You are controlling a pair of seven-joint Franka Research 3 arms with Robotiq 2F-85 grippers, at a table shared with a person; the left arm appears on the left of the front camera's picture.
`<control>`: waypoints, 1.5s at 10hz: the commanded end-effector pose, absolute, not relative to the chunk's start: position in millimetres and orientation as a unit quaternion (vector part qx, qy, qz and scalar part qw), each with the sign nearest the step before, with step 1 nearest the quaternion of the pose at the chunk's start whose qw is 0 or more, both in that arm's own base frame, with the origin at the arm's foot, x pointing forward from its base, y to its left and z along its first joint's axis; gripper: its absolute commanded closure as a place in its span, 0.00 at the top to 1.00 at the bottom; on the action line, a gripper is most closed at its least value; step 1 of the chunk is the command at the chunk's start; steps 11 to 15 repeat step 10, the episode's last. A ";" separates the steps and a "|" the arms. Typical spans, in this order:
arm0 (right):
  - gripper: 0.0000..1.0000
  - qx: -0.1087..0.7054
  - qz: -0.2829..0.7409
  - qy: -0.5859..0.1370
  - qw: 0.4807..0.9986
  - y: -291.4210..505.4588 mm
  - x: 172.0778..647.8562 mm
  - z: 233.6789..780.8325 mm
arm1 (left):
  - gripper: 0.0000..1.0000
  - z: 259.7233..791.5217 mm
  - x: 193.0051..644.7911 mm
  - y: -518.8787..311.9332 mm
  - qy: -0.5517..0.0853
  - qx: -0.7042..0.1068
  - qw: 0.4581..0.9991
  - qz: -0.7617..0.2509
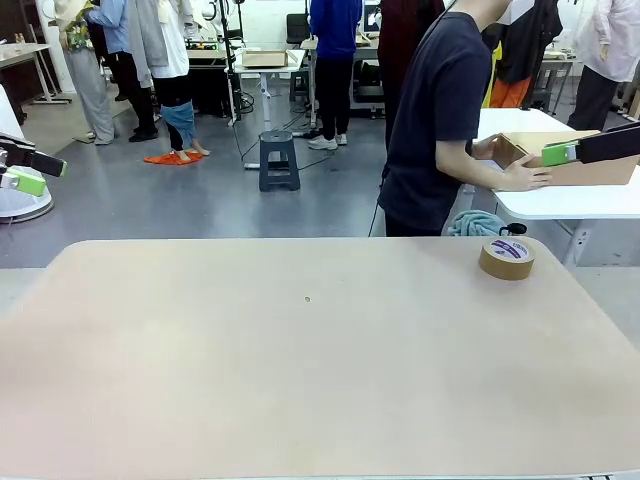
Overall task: Wrap the clocks to prevent damage.
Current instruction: After the human seals the box with tape, release both hands from the side flaps of the Package Box.
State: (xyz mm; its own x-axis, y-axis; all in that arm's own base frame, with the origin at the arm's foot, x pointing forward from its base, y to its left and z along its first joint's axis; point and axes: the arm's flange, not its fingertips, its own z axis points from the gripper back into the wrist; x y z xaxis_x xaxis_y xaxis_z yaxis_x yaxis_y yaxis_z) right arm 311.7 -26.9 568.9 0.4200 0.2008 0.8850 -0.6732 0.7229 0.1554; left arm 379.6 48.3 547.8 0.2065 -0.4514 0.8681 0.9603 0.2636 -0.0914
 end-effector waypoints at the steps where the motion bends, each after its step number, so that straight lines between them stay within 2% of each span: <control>1: 1.00 0.249 0.274 -0.462 0.806 -27.7 314.3 563.8 | 1.00 547.8 379.2 48.2 -0.377 -0.339 0.699 -0.505; 15: 1.00 0.249 0.274 -0.462 0.806 -27.7 314.3 563.8 | 1.00 547.8 379.2 48.2 -0.377 -0.339 0.699 -0.505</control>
